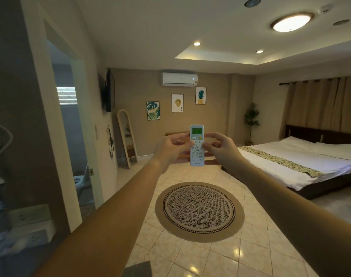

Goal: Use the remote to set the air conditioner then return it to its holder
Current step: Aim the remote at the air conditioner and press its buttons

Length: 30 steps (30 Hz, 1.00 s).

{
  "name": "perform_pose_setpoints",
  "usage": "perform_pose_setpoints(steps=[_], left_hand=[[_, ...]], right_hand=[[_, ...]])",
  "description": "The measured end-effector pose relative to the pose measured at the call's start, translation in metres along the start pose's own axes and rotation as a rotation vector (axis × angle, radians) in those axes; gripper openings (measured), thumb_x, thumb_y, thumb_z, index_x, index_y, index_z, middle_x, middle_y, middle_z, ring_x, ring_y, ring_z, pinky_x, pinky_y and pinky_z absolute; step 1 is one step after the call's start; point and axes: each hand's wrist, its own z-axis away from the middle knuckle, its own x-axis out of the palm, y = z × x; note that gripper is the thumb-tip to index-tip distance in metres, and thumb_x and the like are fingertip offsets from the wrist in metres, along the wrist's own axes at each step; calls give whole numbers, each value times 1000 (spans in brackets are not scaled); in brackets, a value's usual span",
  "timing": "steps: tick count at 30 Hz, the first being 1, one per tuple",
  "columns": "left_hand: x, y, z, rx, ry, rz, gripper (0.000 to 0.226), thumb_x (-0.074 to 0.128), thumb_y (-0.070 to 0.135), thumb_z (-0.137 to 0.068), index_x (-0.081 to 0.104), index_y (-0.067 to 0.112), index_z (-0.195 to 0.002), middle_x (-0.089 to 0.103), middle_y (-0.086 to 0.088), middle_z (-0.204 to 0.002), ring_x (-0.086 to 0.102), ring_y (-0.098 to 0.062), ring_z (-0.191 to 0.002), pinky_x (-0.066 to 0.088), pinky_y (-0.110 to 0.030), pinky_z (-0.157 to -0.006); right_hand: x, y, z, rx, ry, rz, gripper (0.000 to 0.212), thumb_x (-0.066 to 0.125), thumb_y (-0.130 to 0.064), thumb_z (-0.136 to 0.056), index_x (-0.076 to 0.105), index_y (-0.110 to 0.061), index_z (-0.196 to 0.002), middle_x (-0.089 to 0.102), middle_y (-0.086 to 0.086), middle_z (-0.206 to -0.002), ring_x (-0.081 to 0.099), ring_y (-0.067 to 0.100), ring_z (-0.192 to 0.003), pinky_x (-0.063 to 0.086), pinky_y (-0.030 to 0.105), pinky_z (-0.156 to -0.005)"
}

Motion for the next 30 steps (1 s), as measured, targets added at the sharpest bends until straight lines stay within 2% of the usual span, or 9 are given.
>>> perform_pose_setpoints(steps=[4, 10, 16, 22, 26, 30], left_hand=[[3, 0, 13, -9, 16, -11, 32, 77, 13, -95, 76, 24, -125, 82, -11, -112, 80, -29, -101, 66, -54, -85], [6, 0, 28, -28, 31, -14, 36, 76, 13, -96, 74, 24, -131, 83, -6, -110, 81, -25, -97, 68, -46, -80], [-6, 2, 35, -19, 61, -19, 36, 77, 13, -95, 74, 24, -129, 82, -8, -111, 80, -27, -101, 67, -51, -83], [-38, 3, 40, -13, 82, -37, 39, 78, 13, -94, 74, 22, -132, 81, -12, -115, 80, -31, -100, 65, -57, -84], [-71, 8, 45, -19, 84, -34, 41, 77, 11, -95, 72, 19, -135, 80, -14, -117, 80, -31, -101, 66, -55, -84], [-108, 11, 53, -24, 108, -25, 42, 77, 10, -94, 72, 19, -135, 81, -11, -116, 80, -31, -103, 65, -56, -86]], right_hand=[[1, 0, 10, 0, -15, -14, 23, 65, -12, -102, 67, -28, -119, 78, 10, -103, 81, 14, -84, 67, 35, -66], [3, 1, 20, 3, -33, -16, 29, 64, -11, -103, 66, -21, -130, 78, 12, -107, 81, 18, -90, 68, 36, -68], [13, -4, 24, -1, -62, -34, 28, 64, -11, -102, 66, -21, -129, 77, 11, -108, 80, 20, -93, 67, 35, -68], [44, -9, 19, -34, -65, -16, 25, 66, -12, -102, 68, -26, -123, 78, 10, -107, 80, 24, -97, 67, 50, -82], [76, -18, 15, -61, -79, -25, 25, 64, -10, -102, 68, -29, -117, 78, 8, -102, 80, 24, -96, 66, 51, -85], [114, -26, 8, -78, -91, -9, 27, 64, -10, -102, 67, -28, -121, 79, 6, -101, 81, 19, -90, 67, 48, -83]])
